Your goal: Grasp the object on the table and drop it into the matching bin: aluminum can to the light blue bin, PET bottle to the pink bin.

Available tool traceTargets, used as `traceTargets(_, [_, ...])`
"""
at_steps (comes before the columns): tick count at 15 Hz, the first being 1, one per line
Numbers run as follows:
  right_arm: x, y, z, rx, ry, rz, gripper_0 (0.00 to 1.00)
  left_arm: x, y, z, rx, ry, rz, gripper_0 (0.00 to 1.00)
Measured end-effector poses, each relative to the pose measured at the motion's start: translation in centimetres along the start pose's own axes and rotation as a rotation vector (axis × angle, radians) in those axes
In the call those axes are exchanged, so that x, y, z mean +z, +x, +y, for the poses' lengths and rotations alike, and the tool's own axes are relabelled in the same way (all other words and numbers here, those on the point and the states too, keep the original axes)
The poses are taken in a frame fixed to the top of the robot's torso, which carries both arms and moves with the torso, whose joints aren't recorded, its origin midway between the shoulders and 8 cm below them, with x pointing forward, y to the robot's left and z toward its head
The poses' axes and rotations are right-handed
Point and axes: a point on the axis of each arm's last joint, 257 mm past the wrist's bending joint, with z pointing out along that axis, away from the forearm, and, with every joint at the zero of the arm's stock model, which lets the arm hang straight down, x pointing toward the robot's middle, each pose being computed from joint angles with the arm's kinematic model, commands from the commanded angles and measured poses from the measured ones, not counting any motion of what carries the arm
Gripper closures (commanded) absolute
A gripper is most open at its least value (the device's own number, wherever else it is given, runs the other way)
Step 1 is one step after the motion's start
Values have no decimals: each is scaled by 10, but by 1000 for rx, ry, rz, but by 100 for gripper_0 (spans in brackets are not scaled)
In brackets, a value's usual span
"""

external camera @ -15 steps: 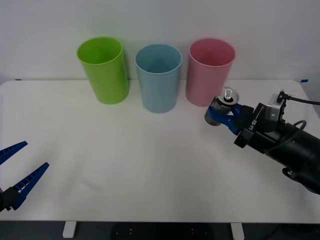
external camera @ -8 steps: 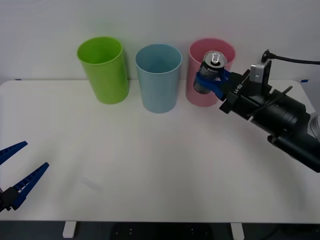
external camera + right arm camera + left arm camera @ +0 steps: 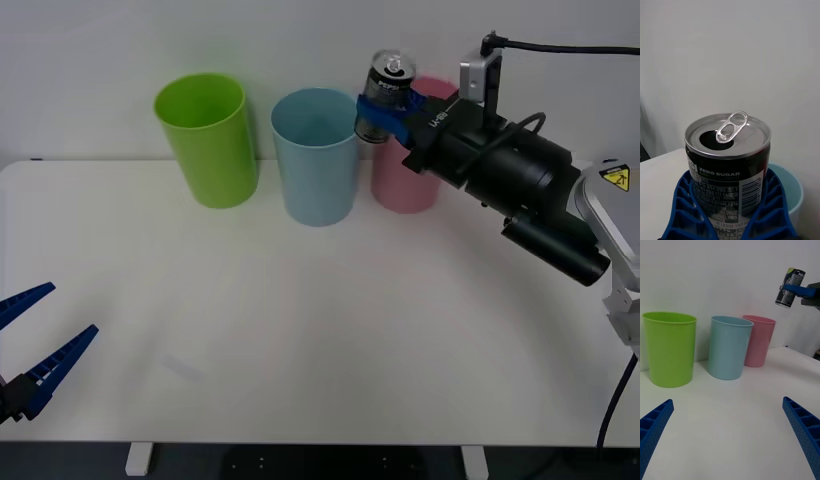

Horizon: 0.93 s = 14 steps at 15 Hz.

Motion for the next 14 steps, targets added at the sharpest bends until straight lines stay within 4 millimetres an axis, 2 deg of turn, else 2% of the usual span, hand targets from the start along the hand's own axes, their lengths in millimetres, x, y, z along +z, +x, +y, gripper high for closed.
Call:
traceTargets(8, [83, 9, -43, 28, 67, 46, 100, 0, 0, 0, 0, 0, 0, 0])
traceTargets(14, [126, 20, -52, 45, 151, 65, 100, 0, 0, 0, 0, 0, 0, 0])
